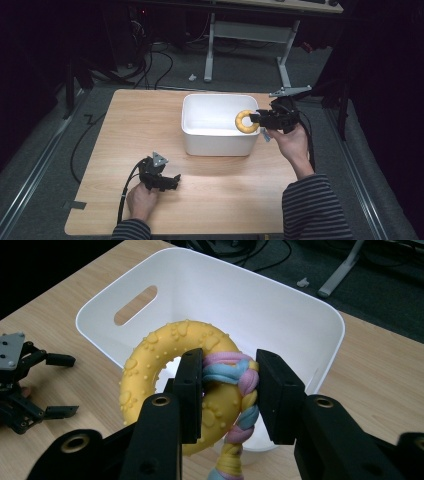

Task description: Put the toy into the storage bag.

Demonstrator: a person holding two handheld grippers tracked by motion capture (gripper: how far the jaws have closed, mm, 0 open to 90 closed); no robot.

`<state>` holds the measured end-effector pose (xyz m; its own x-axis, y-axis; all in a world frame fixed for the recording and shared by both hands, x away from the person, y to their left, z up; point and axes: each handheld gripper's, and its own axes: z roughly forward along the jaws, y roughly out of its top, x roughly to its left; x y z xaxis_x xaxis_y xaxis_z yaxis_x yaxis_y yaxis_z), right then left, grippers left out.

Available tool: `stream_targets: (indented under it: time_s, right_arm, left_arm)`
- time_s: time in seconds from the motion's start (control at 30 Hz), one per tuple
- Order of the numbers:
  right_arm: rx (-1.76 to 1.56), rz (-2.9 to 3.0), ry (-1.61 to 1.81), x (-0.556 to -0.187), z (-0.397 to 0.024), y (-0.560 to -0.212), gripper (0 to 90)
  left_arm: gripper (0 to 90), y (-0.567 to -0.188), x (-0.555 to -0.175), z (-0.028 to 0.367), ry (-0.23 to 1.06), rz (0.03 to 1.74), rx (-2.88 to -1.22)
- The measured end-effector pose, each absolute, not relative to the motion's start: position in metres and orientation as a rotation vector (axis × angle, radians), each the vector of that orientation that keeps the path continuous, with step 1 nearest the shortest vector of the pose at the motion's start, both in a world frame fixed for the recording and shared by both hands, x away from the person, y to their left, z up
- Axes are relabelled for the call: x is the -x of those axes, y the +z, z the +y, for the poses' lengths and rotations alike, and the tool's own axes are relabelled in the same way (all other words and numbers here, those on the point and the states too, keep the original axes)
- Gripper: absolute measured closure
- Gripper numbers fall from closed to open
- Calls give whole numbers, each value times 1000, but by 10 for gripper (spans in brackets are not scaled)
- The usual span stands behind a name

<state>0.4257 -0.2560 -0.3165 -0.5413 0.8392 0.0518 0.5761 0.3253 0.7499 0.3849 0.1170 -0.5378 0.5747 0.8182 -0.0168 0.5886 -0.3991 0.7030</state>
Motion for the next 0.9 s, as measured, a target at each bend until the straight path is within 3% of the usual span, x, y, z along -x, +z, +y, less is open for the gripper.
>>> stream_targets:
  time_s: [0.9]
  right_arm:
    - [-1301,2256,1040,-469,-227,-319,656]
  left_arm:
    - [2,-538,-385,117,437,1116,-2133]
